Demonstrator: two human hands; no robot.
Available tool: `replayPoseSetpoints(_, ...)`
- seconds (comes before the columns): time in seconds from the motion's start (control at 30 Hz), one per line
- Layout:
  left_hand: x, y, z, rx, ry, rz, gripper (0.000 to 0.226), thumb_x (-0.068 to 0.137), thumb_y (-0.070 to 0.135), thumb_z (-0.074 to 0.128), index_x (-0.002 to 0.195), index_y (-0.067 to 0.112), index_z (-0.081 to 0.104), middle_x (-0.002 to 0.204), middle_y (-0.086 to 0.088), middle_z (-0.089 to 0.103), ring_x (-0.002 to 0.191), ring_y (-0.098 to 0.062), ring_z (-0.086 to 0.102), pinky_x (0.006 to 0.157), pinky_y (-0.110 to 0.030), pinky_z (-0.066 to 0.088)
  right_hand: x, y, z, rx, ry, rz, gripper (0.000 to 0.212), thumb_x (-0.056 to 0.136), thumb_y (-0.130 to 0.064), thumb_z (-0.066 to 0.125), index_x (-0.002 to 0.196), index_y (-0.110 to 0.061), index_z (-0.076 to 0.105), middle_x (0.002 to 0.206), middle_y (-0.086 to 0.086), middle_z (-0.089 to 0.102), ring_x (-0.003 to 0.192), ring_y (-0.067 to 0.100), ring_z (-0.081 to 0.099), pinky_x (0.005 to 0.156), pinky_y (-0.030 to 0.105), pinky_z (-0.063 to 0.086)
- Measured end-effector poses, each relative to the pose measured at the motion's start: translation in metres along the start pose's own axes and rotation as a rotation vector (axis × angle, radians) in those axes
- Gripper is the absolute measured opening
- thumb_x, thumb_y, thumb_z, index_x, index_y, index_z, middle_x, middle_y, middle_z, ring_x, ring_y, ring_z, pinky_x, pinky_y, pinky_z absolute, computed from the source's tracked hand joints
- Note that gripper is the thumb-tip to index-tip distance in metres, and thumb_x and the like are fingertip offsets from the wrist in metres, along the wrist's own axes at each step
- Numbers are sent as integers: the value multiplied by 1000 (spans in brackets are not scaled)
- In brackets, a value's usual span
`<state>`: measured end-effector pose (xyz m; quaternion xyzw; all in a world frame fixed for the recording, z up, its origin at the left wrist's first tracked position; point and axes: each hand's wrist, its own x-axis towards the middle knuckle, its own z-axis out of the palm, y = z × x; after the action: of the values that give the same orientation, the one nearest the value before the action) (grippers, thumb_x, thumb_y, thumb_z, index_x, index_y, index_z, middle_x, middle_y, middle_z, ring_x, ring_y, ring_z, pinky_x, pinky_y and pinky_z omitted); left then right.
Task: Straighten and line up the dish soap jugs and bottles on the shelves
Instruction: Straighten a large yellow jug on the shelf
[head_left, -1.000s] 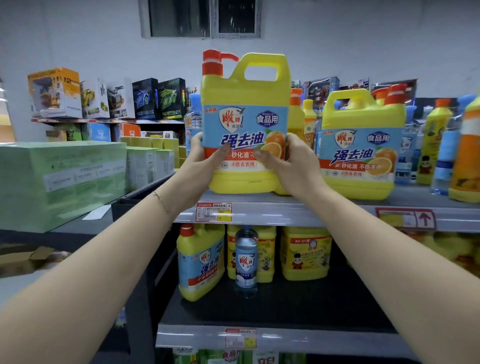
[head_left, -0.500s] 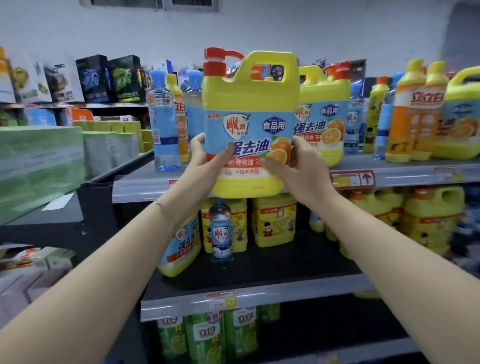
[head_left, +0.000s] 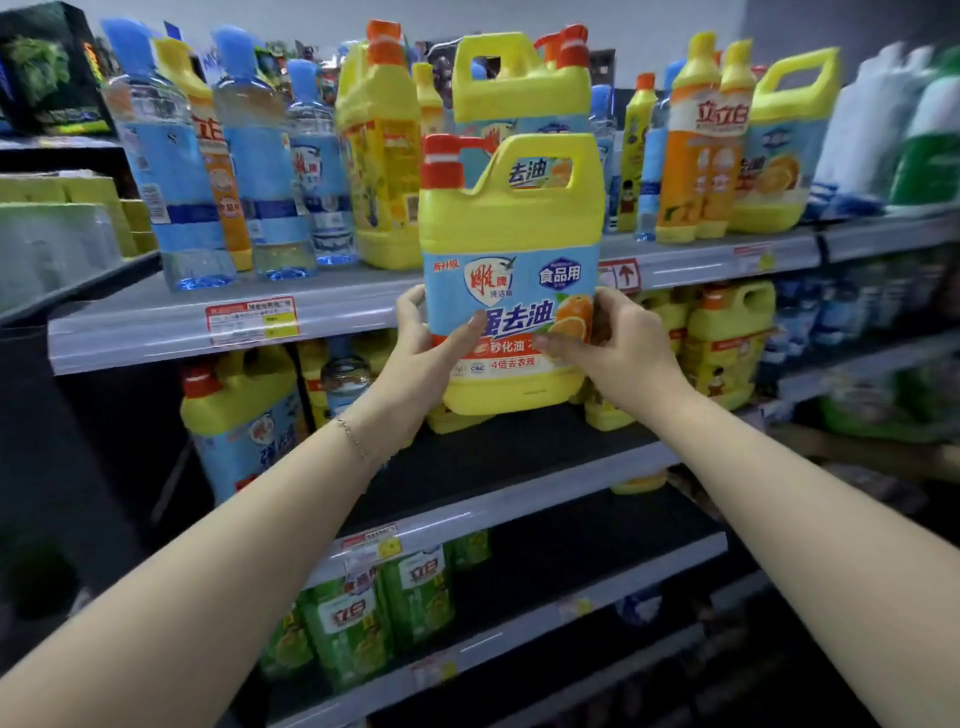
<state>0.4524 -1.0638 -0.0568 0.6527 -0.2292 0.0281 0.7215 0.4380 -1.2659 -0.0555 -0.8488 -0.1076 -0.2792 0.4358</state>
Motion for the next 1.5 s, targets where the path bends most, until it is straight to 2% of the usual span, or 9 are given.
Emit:
replayPoseSetpoints(0.13, 6, -24, 16, 45, -15, -19, 61, 90, 20, 63, 136, 25, 24, 116, -4, 67, 99, -17, 70, 79, -29, 58, -7, 25, -13, -22, -5, 65, 59, 66, -53, 79, 112, -24, 57, 105, -12, 67, 96, 7, 63, 83, 36, 55)
replayPoseSetpoints(0.37, 19, -73, 56, 87, -32, -134, 85, 70, 33, 76, 138, 27, 25, 127, -6, 62, 110, -23, 66, 93, -48, 53, -10, 87, -40, -36, -91, 165, 67, 60, -44, 86, 115, -19, 58, 106, -7, 68, 96, 11, 65, 84, 39, 56)
replayPoseSetpoints(0.53, 32, -119, 96, 42, 26, -272, 77, 80, 22, 75, 141, 29, 29, 125, 0, 64, 107, -19, 66, 93, -45, 54, -3, 134, -67, -64, -193, 216, 71, 56, -41, 89, 116, -18, 59, 106, -7, 67, 96, 13, 64, 84, 40, 57)
replayPoseSetpoints(0.67, 49, -147, 129, -3, 59, -370, 55, 83, 16, 72, 131, 21, 47, 120, -7, 68, 97, -20, 71, 84, -39, 58, 12, 173, -85, -90, -260, 230, 72, 55, -36, 91, 116, -13, 60, 107, -5, 68, 95, 12, 64, 85, 36, 56)
replayPoseSetpoints(0.8, 65, -170, 151, 14, 96, -363, 69, 82, 14, 74, 139, 20, 36, 122, -3, 66, 96, -15, 71, 68, -24, 58, 31, 212, -92, -101, -333, 246, 76, 51, -41, 92, 114, -14, 58, 110, -4, 68, 96, 13, 64, 85, 36, 56)
replayPoseSetpoints(0.97, 84, -190, 169, 116, 152, -329, 61, 82, 6, 73, 125, 23, 32, 112, 11, 61, 96, -5, 64, 64, -23, 58, 49, 254, -85, -70, -438, 290, 73, 47, -46, 91, 107, -15, 64, 102, -5, 71, 93, 13, 66, 82, 39, 57)
replayPoseSetpoints(1.13, 100, -194, 170, 94, 179, -371, 56, 87, 13, 69, 127, 27, 32, 110, 13, 61, 86, 0, 65, 58, -23, 57, 68, 269, -81, -23, -447, 264, 68, 56, -37, 90, 111, -16, 56, 102, -6, 64, 90, 14, 64, 69, 26, 53)
replayPoseSetpoints(1.3, 116, -194, 168, 116, 152, -331, 51, 88, 3, 65, 120, 27, 34, 109, 14, 61, 76, 9, 67, 55, -15, 54, 89, 277, -79, -93, -439, 228, 80, 50, -41, 90, 115, -13, 54, 109, 1, 67, 95, 21, 65, 79, 40, 57)
replayPoseSetpoints(1.5, 134, -201, 168, 146, 95, -317, 53, 87, -8, 60, 124, 16, 30, 113, 8, 59, 79, 10, 67, 58, -15, 55, 95, 288, -75, -100, -420, 231, 69, 57, -32, 90, 110, -17, 50, 112, 0, 65, 98, 19, 63, 83, 36, 54)
